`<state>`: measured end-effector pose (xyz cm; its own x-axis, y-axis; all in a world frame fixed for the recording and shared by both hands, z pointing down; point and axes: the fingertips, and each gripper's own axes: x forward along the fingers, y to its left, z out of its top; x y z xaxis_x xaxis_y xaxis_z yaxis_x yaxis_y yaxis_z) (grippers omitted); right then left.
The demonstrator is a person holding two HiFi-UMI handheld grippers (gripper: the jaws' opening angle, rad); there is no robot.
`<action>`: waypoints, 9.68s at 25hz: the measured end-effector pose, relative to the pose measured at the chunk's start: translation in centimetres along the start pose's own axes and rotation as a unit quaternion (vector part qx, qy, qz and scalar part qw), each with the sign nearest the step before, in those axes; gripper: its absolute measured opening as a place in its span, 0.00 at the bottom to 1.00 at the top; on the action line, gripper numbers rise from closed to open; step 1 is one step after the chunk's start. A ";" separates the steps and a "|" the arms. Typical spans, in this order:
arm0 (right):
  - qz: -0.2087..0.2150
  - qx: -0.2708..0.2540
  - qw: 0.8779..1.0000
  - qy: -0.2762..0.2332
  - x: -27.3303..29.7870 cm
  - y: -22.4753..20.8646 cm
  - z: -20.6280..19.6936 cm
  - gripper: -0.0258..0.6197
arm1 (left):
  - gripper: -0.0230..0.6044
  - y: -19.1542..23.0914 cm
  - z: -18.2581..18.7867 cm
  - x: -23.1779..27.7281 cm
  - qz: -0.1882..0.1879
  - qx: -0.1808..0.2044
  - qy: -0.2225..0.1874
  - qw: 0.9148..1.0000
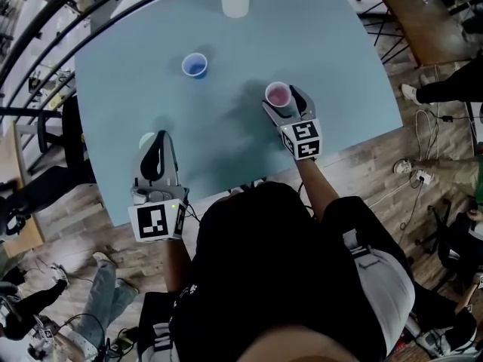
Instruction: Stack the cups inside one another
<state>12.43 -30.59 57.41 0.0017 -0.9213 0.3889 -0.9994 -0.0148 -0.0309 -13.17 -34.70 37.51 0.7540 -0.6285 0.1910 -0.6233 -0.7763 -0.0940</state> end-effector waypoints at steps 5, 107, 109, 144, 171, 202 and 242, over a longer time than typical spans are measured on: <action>0.010 0.000 1.000 0.002 0.5 -0.1 0.0 0.58 | 0.02 0.2 -0.1 0.1 0.008 0.001 0.007 1.000; 0.438 -0.149 0.887 -0.003 8.2 39.2 5.5 0.56 | 0.02 15.5 -8.2 -19.4 0.280 -0.069 0.044 0.957; 0.432 -0.140 0.891 -0.018 7.6 38.3 6.5 0.50 | 0.02 15.2 -8.2 -18.8 0.273 -0.067 0.041 0.959; 0.210 -0.067 0.972 -0.077 9.7 16.8 10.6 0.33 | 0.02 8.2 -3.2 -3.4 0.097 -0.048 0.004 0.994; 0.186 -0.063 0.980 -0.017 19.7 14.3 8.0 0.61 | 0.02 11.6 -6.0 -4.6 0.153 -0.060 0.063 0.984; 0.217 -0.080 0.972 -0.048 13.8 16.5 11.6 0.55 | 0.02 11.3 -5.2 -5.8 0.150 -0.063 0.031 0.986; 0.463 -0.128 0.876 -0.043 6.0 37.9 10.8 0.55 | 0.02 13.5 -6.3 -15.9 0.268 -0.080 0.013 0.960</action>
<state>-25.03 -40.82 48.64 -0.8229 -0.5176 0.2343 -0.5478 0.8323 -0.0853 -34.91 -34.86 39.33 0.3124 -0.9324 0.1817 -0.9455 -0.3236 -0.0349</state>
